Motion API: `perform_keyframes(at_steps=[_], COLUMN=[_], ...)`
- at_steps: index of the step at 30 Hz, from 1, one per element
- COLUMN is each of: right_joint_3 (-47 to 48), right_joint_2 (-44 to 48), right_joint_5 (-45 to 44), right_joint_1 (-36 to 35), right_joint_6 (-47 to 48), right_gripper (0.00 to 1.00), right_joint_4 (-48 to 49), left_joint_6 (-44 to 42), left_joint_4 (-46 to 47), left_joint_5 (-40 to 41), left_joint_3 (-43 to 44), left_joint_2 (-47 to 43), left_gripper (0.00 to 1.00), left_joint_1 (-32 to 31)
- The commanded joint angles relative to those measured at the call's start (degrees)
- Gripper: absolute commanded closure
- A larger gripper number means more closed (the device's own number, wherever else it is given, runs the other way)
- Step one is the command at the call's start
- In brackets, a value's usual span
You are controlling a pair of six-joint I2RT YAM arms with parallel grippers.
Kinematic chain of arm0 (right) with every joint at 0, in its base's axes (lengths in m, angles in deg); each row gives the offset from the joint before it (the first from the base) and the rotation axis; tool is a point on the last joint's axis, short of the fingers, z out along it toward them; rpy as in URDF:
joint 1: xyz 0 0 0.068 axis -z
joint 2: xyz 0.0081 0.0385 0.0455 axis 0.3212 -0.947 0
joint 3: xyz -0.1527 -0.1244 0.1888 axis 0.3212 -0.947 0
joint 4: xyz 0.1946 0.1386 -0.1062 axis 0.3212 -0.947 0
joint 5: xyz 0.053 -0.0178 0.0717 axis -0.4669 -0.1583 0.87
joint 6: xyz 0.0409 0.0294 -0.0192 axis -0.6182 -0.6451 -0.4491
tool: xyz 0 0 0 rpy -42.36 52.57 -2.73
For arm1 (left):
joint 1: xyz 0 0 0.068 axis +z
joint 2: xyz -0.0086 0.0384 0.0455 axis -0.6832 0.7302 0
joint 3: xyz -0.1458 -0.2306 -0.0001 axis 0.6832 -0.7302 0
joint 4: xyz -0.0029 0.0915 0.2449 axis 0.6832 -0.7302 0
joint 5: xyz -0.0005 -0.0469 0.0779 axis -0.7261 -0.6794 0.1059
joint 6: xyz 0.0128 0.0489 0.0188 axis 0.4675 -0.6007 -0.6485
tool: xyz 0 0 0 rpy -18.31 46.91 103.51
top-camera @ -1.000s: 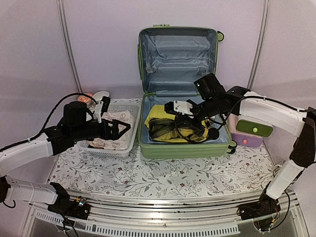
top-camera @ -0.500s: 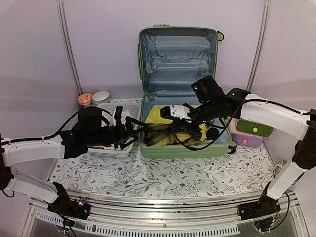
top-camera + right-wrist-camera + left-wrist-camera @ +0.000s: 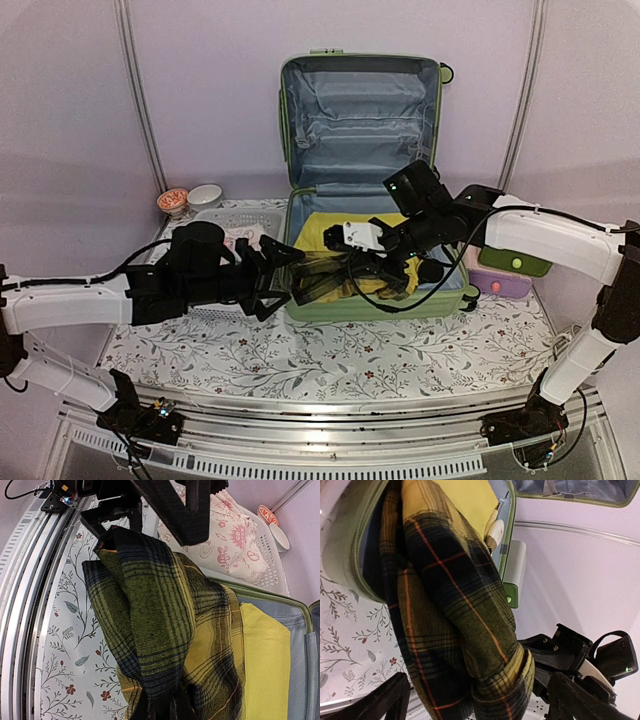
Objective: Open, take out, and arrange the luggage
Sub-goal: Pass from the right arm to the left
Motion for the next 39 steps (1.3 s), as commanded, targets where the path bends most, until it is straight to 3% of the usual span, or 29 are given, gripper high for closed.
perform_keyframes(at_steps=[1,7,16,18,21,25,32,39], right_joint_3=[-0.39,-0.56,-0.81,-1.05,-1.72,-3.38,-7.71,-7.2], right_joint_2=[0.73,0.55,0.45,0.59,1.26,3.02,8.8,10.98], right_joint_5=[0.43,0.79,2.03,2.14,2.38,1.97,1.93,-0.23], right_joint_1=[-0.97,-1.7,-2.67,-3.16,-3.26,-3.32,-3.25,-0.07], right_joint_6=[-0.06,0.31,0.02,0.34,0.42,-0.32,-3.53,-11.32], right_gripper=[0.97,0.97,0.96,0.96,0.88,0.61,0.44,0.41], right_joint_4=[1.12,1.15,1.43,1.29,1.26,1.77,7.72,12.25], left_joint_6=[6.71,8.63,12.11,11.53,9.28,4.76,-6.11,-20.92], left_joint_4=[0.29,5.15,6.37,6.87,6.11,4.13,0.62,-9.6], left_joint_5=[-0.49,-1.09,0.54,1.42,4.33,8.07,7.7,4.89], left_joint_3=[-0.44,-1.18,-2.01,-2.06,-1.97,-1.57,1.91,9.65], left_joint_2=[2.24,4.05,5.27,5.14,4.3,3.02,3.36,4.15], left_gripper=[0.02,0.02,0.21,0.33,0.61,0.98,1.0,1.0], left_joint_1=[-2.15,-3.05,-4.32,-4.31,-4.46,-4.24,-1.16,4.15])
